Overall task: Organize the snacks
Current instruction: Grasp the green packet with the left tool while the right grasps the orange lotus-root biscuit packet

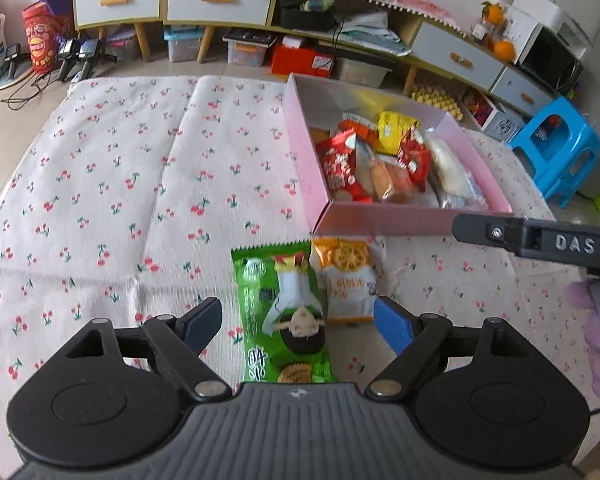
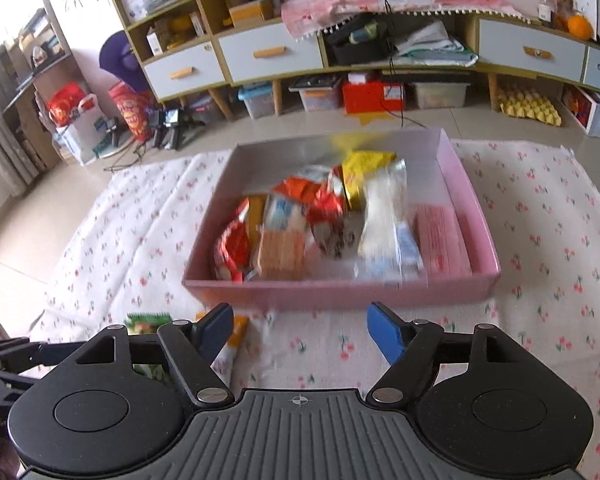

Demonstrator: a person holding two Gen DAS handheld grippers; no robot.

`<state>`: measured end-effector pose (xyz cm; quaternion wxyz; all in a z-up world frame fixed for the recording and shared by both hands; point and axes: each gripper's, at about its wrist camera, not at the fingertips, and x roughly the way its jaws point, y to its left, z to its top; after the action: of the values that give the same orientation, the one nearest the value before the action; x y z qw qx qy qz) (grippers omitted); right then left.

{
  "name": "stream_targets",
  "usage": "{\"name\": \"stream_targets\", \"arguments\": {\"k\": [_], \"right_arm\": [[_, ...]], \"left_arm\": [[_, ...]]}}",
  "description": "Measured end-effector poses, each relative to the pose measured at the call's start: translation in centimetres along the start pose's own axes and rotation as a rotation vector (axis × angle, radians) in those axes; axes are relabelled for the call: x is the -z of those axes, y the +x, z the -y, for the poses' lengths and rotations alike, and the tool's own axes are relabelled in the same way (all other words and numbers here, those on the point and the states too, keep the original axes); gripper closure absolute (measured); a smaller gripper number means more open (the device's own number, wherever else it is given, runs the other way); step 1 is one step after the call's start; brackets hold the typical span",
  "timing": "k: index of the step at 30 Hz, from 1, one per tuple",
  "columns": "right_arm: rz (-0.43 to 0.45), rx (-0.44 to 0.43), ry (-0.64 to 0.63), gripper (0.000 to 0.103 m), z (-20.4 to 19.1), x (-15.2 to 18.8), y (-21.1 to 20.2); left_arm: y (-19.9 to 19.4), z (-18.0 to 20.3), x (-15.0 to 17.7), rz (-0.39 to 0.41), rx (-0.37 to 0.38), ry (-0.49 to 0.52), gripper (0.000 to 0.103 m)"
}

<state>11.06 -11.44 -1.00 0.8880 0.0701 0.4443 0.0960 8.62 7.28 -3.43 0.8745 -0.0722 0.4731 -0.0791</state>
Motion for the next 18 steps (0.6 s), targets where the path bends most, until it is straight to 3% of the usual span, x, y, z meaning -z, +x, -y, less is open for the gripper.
{"name": "stream_targets", "arguments": {"k": [11,14,18], "right_arm": [[-0.028,-0.023,-0.038,0.024,-0.9,3.0,0.0],[-0.028,-0.015,-0.035,0.023,-0.9,3.2,0.1],[-0.034,-0.011,-0.052,0.023,-1.5,3.4,0.6]], "left_arm": [[0.7,0.6,1.1,-0.021,-0.032,0.034,0.029],[1.0,0.8,1.2,-0.029,-0.041,0.046,0.033],[1.3,0.7,1.5,-0.052,-0.054,0.060,0.047]]}}
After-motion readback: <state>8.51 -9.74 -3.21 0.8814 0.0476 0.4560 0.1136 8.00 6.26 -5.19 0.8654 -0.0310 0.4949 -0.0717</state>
